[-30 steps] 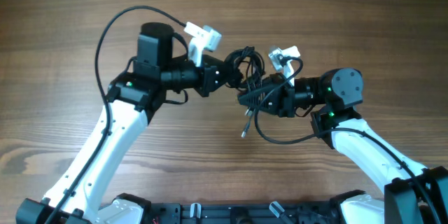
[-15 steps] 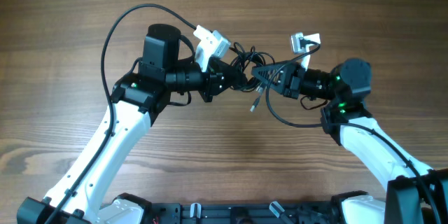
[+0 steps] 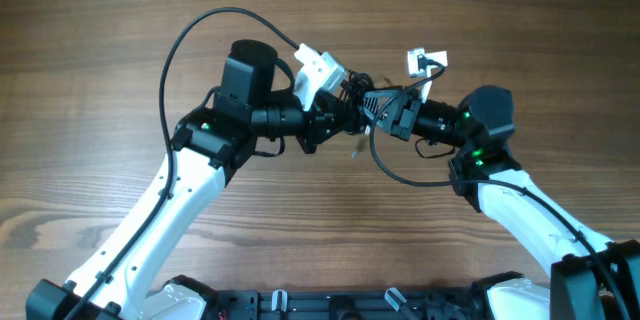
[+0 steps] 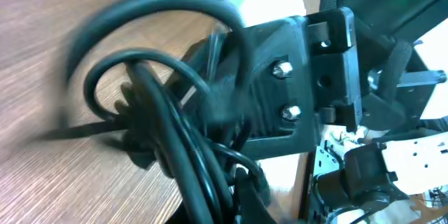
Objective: Untangle cables
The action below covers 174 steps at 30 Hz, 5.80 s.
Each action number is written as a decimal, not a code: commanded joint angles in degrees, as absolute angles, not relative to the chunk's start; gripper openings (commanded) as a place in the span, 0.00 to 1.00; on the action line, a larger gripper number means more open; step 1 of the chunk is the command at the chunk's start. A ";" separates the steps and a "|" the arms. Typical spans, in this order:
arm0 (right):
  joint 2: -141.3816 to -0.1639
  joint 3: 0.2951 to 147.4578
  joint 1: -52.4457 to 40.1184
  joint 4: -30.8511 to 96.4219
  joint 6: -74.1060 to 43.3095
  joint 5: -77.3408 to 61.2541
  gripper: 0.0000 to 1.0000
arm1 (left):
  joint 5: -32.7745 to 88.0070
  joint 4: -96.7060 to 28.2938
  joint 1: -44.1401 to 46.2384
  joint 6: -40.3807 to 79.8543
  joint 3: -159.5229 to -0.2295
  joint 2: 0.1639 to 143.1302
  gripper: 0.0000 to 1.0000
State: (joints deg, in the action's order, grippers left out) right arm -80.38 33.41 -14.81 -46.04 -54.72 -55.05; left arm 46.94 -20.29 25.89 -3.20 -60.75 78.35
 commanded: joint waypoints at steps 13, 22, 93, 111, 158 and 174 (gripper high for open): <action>-80.47 34.13 6.66 -39.18 -35.92 -82.41 1.00 | 40.73 -28.97 23.31 -27.97 -60.99 78.24 0.04; -80.47 34.13 -3.22 -51.11 -51.81 -72.47 0.86 | 7.49 -23.66 36.03 -50.15 -60.99 78.24 0.04; -83.42 34.06 1.02 -39.57 -30.81 -76.71 1.00 | 90.37 -31.51 15.49 -20.88 -60.99 78.67 0.04; -83.44 34.09 -7.05 -74.76 -53.78 -70.22 0.99 | 89.34 -31.46 15.97 -20.93 -60.99 78.67 0.04; -87.57 34.06 -20.84 -61.73 -49.34 -78.30 0.11 | 62.96 -18.85 11.90 -8.51 -60.99 78.67 0.04; -87.92 34.06 -14.96 -55.48 -49.74 -52.25 0.97 | 51.13 -25.78 4.99 -18.33 -60.99 78.67 0.04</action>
